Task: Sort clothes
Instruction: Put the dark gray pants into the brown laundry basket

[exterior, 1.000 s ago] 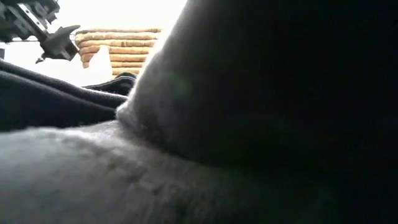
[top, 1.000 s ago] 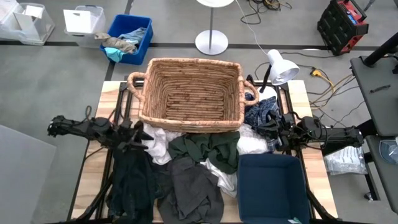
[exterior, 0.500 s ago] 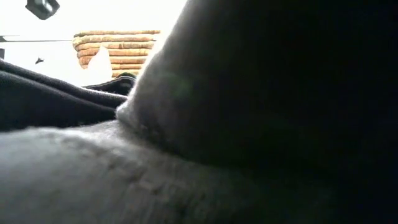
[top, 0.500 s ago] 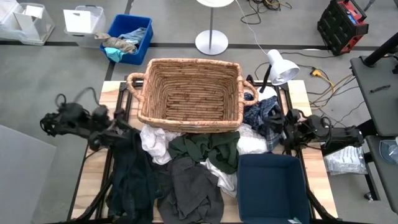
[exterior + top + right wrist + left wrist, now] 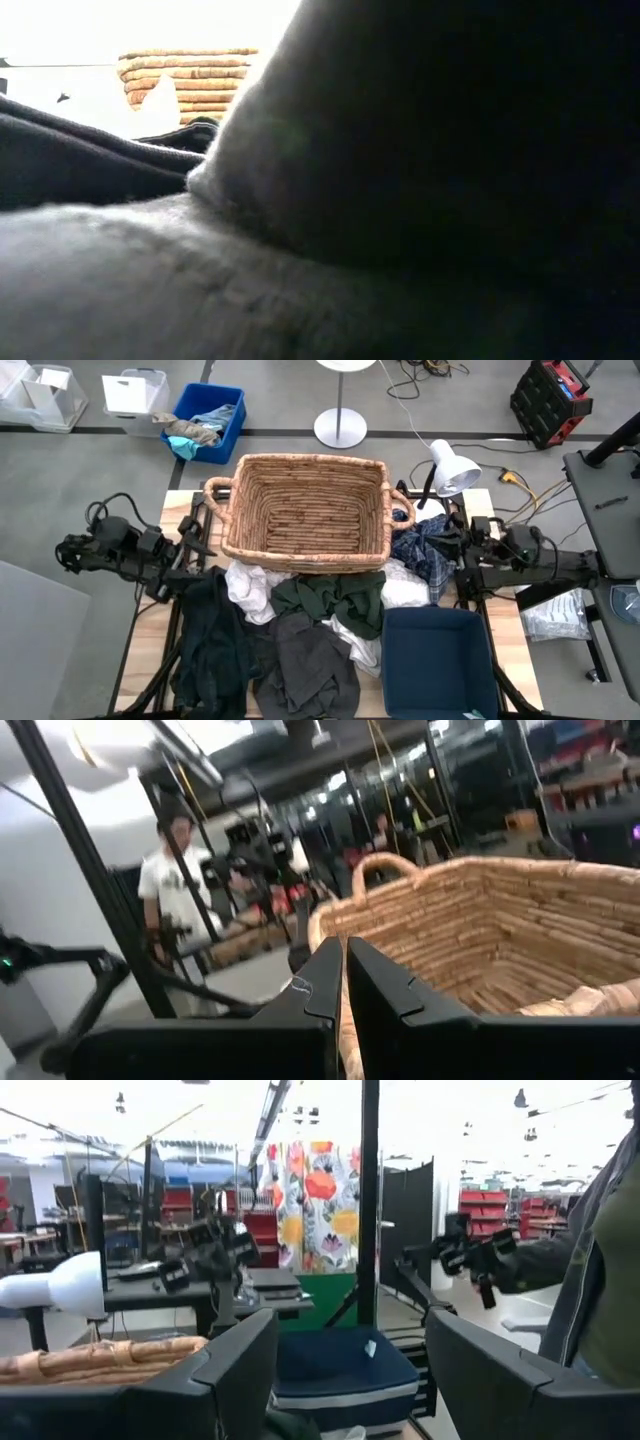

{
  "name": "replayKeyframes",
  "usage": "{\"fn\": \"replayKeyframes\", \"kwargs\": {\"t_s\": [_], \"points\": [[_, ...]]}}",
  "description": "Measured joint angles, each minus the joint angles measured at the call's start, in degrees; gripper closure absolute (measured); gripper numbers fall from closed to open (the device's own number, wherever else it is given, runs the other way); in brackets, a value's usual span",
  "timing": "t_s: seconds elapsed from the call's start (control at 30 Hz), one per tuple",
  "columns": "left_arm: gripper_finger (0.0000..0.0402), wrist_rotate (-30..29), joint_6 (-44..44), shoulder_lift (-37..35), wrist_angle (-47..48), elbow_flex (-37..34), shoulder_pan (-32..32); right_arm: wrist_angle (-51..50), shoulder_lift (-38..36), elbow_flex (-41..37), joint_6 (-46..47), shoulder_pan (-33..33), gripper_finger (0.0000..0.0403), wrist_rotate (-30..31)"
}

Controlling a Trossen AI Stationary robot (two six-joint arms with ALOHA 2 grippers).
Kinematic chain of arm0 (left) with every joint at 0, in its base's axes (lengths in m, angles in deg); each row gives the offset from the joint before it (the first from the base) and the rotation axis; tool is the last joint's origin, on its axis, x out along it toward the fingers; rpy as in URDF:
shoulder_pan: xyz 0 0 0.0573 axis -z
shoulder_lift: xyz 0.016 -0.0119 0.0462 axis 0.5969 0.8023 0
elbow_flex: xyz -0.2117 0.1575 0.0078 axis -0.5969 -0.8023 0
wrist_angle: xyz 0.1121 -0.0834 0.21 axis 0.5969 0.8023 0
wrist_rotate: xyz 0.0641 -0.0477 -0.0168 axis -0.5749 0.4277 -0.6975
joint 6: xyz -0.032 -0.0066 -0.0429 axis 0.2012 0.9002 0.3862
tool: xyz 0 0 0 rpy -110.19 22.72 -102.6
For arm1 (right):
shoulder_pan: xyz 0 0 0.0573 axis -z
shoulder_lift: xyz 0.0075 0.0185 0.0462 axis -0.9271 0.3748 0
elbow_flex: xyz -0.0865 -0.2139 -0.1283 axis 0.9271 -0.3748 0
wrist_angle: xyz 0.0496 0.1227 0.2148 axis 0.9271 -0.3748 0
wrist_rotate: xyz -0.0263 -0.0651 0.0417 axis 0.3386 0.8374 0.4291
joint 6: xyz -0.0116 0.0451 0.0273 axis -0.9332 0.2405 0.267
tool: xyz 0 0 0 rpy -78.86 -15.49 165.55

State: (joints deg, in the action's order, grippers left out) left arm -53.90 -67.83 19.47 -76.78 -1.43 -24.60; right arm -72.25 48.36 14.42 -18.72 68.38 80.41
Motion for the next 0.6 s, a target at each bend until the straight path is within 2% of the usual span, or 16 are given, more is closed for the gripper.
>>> {"fn": "replayKeyframes", "kwargs": {"t_s": [0.13,0.3,0.6], "points": [[0.0169,0.0,4.8,4.1,-0.3,1.9,0.0,-3.0,7.4,7.1,-2.0,0.0,0.0390,0.0],[0.0169,0.0,21.2,10.0,-1.0,6.4,0.0,-5.9,15.5,16.3,-4.5,0.0,0.0390,0.0],[0.0169,0.0,17.2,18.4,-1.1,15.5,-0.1,-24.2,26.2,33.3,-8.5,0.0,0.0390,0.0]]}}
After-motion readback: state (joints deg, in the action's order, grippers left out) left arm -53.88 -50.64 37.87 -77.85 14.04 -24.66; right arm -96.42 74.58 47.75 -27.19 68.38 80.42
